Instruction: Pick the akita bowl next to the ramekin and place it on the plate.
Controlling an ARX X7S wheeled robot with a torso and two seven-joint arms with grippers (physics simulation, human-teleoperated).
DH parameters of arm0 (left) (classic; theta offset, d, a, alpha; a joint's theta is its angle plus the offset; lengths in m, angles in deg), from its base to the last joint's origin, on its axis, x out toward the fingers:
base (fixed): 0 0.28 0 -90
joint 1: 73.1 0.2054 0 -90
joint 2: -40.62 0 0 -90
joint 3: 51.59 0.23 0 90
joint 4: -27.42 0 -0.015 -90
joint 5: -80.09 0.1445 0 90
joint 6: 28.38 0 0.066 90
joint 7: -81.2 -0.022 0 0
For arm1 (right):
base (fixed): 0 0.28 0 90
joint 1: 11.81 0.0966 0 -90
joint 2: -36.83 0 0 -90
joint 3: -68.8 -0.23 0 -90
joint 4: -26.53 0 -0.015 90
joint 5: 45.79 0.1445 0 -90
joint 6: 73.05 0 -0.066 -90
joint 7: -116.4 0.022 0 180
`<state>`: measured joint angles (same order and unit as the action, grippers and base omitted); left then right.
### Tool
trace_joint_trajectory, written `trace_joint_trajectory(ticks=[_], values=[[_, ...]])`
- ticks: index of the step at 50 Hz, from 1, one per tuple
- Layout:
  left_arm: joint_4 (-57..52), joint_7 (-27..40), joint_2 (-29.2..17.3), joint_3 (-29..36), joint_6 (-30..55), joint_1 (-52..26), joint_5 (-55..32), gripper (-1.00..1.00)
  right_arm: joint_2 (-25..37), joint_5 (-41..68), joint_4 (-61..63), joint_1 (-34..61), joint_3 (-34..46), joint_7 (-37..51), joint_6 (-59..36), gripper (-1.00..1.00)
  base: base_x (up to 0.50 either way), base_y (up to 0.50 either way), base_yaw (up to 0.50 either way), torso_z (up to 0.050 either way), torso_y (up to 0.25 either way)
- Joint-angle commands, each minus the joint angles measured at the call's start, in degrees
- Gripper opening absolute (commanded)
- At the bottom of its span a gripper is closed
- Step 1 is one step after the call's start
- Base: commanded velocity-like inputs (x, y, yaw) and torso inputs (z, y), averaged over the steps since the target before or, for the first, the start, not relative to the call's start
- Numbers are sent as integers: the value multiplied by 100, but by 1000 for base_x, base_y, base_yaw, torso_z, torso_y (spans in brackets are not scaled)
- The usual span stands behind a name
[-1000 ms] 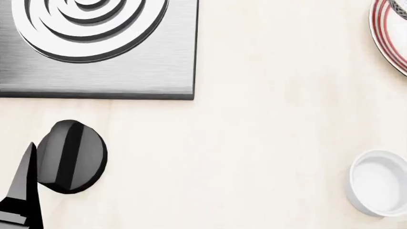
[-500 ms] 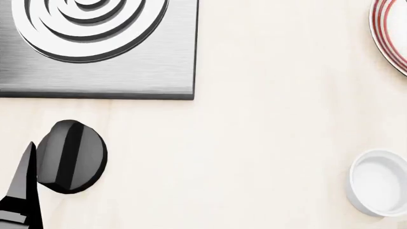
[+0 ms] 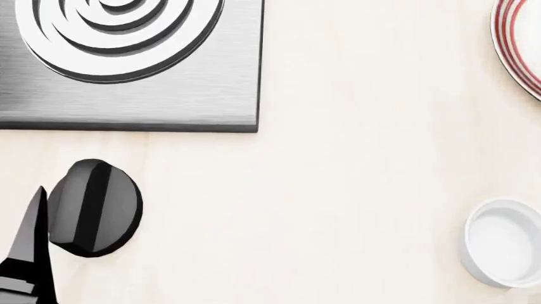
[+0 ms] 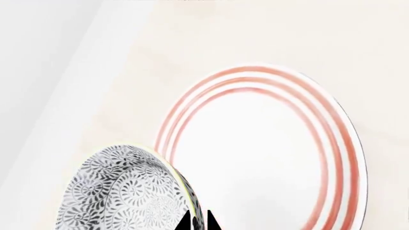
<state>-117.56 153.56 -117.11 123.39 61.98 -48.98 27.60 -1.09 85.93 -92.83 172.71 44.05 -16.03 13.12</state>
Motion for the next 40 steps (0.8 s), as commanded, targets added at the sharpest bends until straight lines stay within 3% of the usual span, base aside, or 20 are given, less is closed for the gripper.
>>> trace_joint_trajectory(ticks=[1, 40], values=[[25, -23, -32, -8, -40, 24, 6, 100, -96, -99, -276, 48, -31, -124, -79, -100, 0, 0, 0, 0, 0], [52, -24, -44, 0, -83, 127, 83, 100, -155, -211, -605, -136, -4, -314, -94, -100, 0, 0, 0, 0, 1]])
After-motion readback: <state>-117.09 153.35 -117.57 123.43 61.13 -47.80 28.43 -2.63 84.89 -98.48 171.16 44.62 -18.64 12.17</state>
